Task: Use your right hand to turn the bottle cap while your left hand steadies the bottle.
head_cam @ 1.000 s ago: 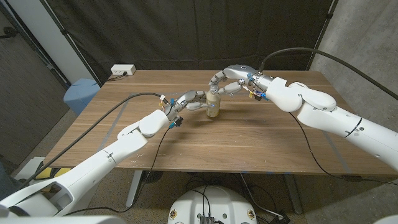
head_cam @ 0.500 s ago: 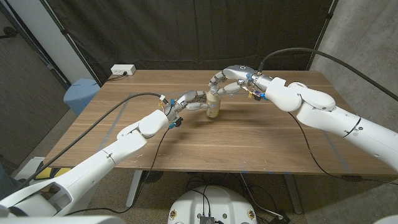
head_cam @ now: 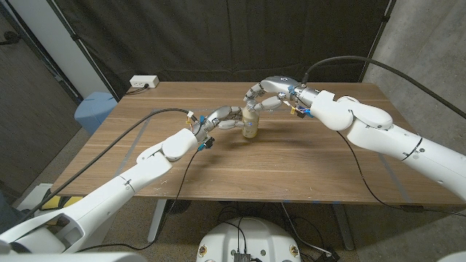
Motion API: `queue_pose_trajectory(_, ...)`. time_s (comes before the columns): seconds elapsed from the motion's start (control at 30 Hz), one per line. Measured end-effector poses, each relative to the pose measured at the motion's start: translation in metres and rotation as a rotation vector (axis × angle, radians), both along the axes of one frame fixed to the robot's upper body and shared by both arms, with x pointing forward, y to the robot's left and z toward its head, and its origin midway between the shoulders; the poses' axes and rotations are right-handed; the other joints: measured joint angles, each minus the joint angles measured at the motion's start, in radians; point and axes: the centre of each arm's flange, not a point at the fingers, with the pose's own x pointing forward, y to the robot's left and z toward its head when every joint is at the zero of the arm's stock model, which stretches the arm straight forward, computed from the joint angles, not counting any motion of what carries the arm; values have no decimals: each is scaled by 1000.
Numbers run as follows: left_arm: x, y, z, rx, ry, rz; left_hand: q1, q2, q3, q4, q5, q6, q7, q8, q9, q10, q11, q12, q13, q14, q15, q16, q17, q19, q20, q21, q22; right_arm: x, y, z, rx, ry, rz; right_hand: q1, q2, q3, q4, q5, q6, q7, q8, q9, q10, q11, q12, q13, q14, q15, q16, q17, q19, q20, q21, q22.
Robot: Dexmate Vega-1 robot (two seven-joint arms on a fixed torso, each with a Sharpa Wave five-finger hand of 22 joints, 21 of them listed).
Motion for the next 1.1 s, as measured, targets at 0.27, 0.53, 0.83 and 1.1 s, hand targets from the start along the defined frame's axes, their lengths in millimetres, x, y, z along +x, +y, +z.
queue_pose_trajectory(0.27,0,-3,-2,4,4,-4,0,0,4,-4,-3,0,0,-1,0,0,0,0,1,0,0,0,0,0,0,0,0,-3,-2,1,1,-3,0,0,0,0,0,-8,-4,-4,-7,0,0,0,0,0,5,-2,0,0,0,0,0,0)
queue_pose_trajectory(0.53,0,-6,-2,4,5,-9,0,0,4,-4,1,-2,2,2,-1,-2,2,0,1,0,0,0,0,0,0,0,0,-3,-4,0,0,3,-5,-12,-3,-6,6,-8,-20,-2,-12,0,0,0,0,0,4,-2,-8,0,4,4,0,0)
queue_pose_trajectory(0.83,0,-7,-2,6,3,-13,-6,-6,4,-4,1,-2,2,2,0,-2,2,0,1,0,0,0,0,0,0,-3,0,-2,-6,0,-9,14,-19,-19,-10,-10,10,-8,-35,1,-23,-5,0,0,-6,-3,4,-2,-12,0,6,6,0,0)
queue_pose_trajectory(1.1,0,-7,-1,7,2,-15,-8,-6,4,-4,1,-1,1,2,0,-2,2,0,1,0,0,0,-3,0,0,-4,0,-2,-7,2,-4,6,-19,-19,-10,-10,10,-8,8,-1,-14,-3,18,3,-6,-3,47,-11,-12,-1,15,7,0,0)
